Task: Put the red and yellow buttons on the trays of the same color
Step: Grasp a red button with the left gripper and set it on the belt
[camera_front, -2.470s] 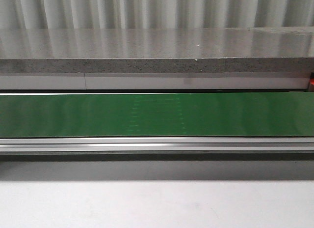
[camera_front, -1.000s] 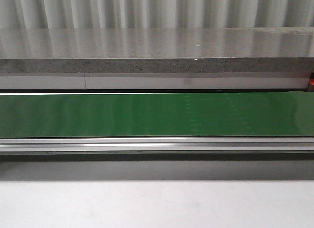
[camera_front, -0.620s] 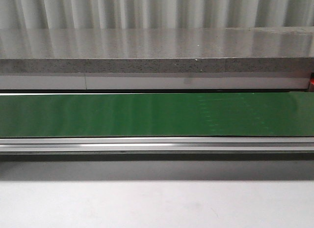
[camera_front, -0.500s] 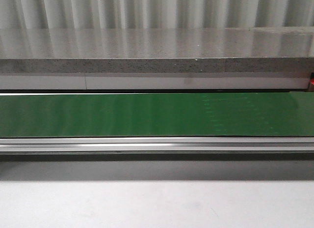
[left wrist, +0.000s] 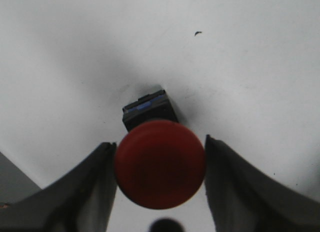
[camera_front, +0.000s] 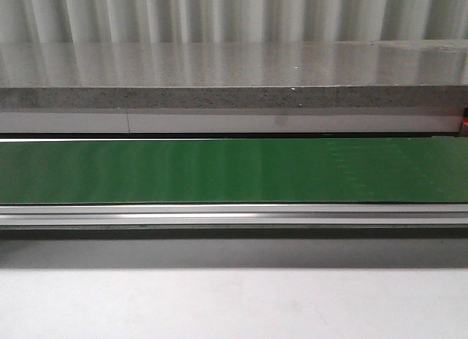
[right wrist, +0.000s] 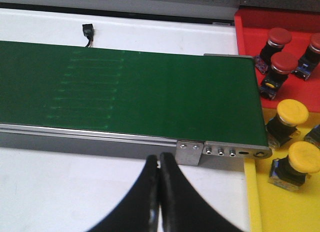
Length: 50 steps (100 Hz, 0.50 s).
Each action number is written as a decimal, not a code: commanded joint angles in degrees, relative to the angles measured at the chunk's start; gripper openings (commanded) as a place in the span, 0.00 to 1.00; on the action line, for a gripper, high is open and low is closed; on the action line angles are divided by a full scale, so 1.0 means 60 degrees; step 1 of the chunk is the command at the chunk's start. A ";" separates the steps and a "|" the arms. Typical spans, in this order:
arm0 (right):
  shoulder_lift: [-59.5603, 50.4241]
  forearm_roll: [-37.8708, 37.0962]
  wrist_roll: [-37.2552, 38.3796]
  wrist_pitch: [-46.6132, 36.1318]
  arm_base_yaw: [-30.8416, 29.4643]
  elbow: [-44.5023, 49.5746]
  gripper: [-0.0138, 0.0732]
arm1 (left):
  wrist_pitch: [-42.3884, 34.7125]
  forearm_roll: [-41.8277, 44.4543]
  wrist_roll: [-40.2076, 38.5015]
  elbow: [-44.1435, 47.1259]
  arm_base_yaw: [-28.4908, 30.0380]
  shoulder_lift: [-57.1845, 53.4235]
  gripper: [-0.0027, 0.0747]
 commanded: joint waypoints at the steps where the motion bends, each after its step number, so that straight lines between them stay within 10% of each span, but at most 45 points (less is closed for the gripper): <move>1: 0.0053 -0.0009 -0.0083 -0.0630 0.0023 -0.0232 0.08 | -0.0266 -0.0062 -0.0079 -0.0268 0.0006 -0.0353 0.35; 50: 0.0053 -0.0009 -0.0083 -0.0639 0.0023 -0.0232 0.08 | -0.0145 -0.0140 0.0446 -0.0291 -0.0472 -0.1805 0.26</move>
